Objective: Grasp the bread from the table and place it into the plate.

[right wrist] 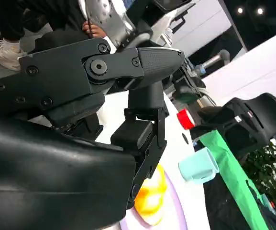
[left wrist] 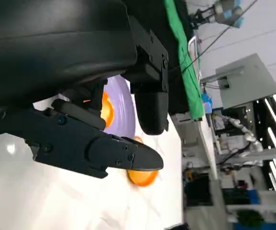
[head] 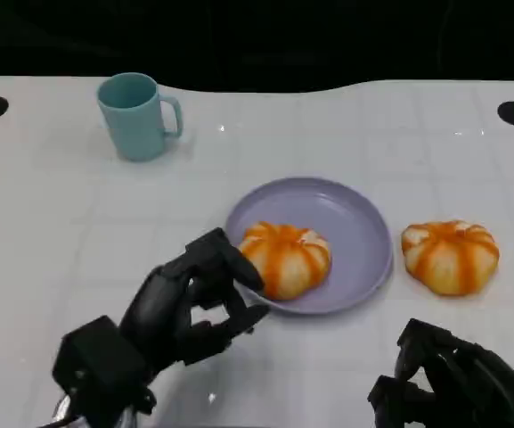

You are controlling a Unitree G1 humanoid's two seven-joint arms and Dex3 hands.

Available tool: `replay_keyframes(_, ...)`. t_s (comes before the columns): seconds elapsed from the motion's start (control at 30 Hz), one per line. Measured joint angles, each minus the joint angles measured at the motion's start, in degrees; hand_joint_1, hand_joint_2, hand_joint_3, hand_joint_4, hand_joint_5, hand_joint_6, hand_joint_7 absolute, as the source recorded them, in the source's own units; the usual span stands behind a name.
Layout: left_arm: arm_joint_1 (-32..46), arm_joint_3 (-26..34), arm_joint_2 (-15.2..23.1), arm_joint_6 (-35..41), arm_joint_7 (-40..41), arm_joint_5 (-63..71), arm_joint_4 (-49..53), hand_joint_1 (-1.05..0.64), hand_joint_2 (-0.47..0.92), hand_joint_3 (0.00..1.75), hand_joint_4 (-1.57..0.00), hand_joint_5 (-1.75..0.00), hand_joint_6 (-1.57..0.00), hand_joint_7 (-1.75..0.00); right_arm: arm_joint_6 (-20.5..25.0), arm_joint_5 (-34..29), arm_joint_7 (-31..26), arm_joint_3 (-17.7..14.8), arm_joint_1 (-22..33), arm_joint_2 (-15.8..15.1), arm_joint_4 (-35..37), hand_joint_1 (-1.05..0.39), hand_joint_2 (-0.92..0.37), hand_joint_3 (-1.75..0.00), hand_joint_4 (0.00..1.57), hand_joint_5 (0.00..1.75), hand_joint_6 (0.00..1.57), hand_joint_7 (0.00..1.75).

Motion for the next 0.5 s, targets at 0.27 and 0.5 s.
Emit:
replay_keyframes(0.27,8.7,2.0,0.2,17.0,-6.9,-11.7,-13.4,-0.59,0.92,0.36,-0.76,-1.75,-0.51,-1.75,0.2,0.1,-0.2,0.0,0.2,0.0,-0.4,-0.73,-0.92,-0.23,0.87,1.60,0.77,1.30)
replay_keyframes(0.5,12.6,3.5,0.0,23.8,-9.4,-15.4,-17.4,-0.55,0.92,0.38,-0.79,-1.75,-0.54,-1.75,0.3,0.1,-0.2,0.0,0.2,0.0,-0.4,-0.73,-0.92,-0.24,0.87,1.60,0.77,1.31)
